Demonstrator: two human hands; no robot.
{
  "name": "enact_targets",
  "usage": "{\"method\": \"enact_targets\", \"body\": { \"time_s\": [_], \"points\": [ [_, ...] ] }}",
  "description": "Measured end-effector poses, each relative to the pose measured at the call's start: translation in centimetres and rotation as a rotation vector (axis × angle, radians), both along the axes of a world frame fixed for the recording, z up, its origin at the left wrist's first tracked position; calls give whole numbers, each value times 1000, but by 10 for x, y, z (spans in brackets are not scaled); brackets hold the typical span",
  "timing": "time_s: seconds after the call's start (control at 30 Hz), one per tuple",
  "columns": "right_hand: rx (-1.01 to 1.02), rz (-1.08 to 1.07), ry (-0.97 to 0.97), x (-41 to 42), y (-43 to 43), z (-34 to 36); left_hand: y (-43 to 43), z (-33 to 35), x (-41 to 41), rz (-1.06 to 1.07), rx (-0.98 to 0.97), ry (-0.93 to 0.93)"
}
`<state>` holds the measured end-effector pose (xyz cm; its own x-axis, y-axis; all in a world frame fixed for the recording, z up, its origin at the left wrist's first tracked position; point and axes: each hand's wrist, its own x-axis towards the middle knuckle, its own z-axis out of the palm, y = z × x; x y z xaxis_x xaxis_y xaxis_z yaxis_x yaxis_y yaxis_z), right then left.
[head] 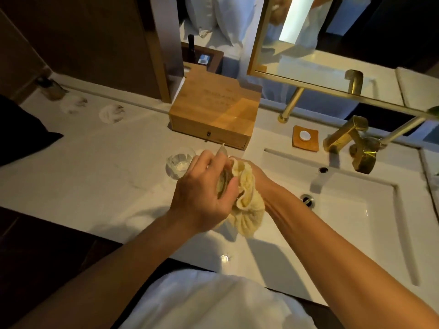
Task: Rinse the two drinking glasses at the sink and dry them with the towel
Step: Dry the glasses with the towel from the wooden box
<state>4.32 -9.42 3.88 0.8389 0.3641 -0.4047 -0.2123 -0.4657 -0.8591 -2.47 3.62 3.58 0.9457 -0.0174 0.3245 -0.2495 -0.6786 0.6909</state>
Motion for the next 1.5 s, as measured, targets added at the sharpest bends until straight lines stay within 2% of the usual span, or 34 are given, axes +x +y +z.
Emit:
{"method": "enact_targets", "body": {
  "time_s": [0.03, 0.1, 0.17, 0.23, 0.27, 0.33, 0.4, 0.5, 0.6, 0.93, 1.0, 1.1, 1.17, 1.2, 1.23, 1.27, 1.3, 1.37, 1.4, 1.43, 1.5],
  "points": [
    [-30, 7, 12, 0, 8, 6, -3, -1, 0, 74, -18, 50],
    [-153, 74, -90, -2, 14, -3, -10, -1, 5, 279, -55, 195],
    [-183, 22, -168, -9, 18, -15, -12, -2, 14, 455, -136, 404],
    [-134, -39, -256, -21, 18, -18, -11, -4, 22, 525, -251, 538],
    [-113, -13, -304, -26, 15, -18, -9, -8, 24, 539, -225, 586],
    [-93, 52, -365, -33, 0, -12, -4, -16, 26, 538, -51, 635],
    [-100, 142, -355, -32, -21, -7, 0, -27, 24, 515, 97, 673],
    [-120, 227, -269, -26, -48, -7, 3, -45, 18, 535, 243, 751],
    [-95, 154, -192, -15, -64, -9, 0, -57, 17, 560, 359, 783],
    [150, 6, 103, -1, -83, -3, -11, -81, 21, 572, 400, 825],
    [278, -25, 273, 3, -84, -2, -11, -82, 21, 566, 406, 838],
    [617, -28, 565, 10, -86, -3, -11, -77, 22, 556, 377, 903],
    [752, -25, 649, 14, -87, -5, -13, -61, 19, 616, 383, 912],
    [768, -21, 656, 17, -87, -6, -16, -51, 16, 668, 387, 850],
    [773, -15, 652, 19, -88, -7, -21, -40, 12, 713, 327, 734],
    [778, -6, 648, 21, -88, -7, -29, -26, 7, 708, 168, 627],
    [802, 13, 647, 22, -87, -5, -38, -12, 5, 650, -81, 576],
    [852, 44, 616, 24, -85, -1, -59, 12, 3, 463, -694, 693],
    [837, 43, 567, 25, -84, 1, -66, 16, 3, 423, -899, 734],
    [790, 44, 492, 25, -83, 4, -69, 17, 5, 428, -987, 725],
    [603, 81, 255, 27, -83, 10, -71, 16, 11, 534, -888, 594]
  ]
}}
